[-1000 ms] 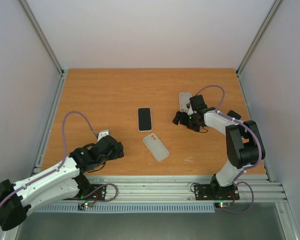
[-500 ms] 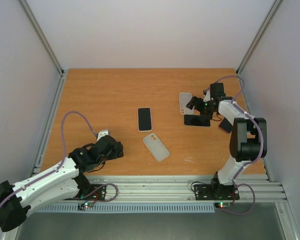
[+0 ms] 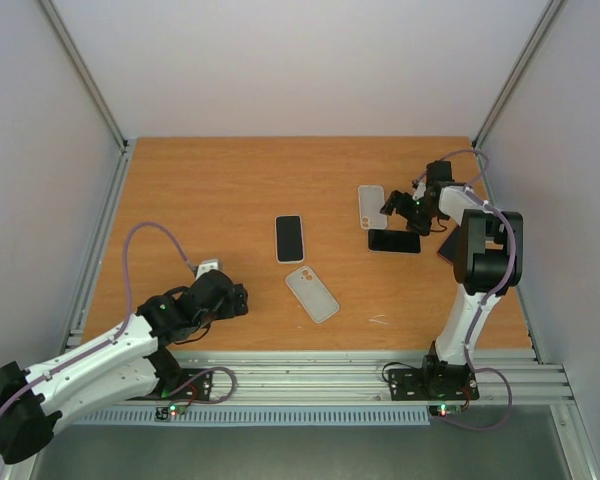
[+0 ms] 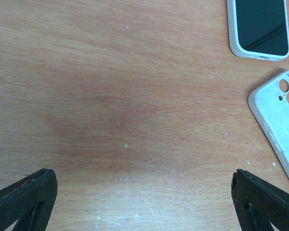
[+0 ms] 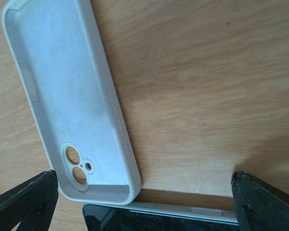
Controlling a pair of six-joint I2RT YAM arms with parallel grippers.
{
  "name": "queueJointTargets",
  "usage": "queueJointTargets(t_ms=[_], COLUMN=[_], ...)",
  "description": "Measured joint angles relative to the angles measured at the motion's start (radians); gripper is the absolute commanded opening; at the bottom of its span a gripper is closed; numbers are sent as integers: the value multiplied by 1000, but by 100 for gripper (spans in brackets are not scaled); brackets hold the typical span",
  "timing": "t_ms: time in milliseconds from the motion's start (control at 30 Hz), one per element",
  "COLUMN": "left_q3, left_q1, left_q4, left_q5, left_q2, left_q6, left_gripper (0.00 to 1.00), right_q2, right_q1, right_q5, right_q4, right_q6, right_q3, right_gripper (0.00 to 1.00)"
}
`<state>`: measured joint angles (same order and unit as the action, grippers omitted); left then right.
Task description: Put the phone into the phone case
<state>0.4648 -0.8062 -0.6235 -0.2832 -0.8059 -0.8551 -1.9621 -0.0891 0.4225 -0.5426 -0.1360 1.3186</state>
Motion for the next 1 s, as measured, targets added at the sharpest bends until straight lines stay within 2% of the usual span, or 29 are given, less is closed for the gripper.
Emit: queueJointTargets(t_ms=[267,800,1000], left_q3=[0,-2,-3], left_q1=[0,2,2], left_q4=[10,37,38], left_q5=[29,101,120], left_q2=[0,11,24], left_q6=[0,-1,-2], left_gripper=[99,99,99], right_q2=[-27,191,251], right_q1=[0,8,108], right_q5=[12,50,34], right_q4=[-14,29,31], right_q6=[-28,-31,-31], right_q3=[26,-273,-343], right_gripper=[98,98,98])
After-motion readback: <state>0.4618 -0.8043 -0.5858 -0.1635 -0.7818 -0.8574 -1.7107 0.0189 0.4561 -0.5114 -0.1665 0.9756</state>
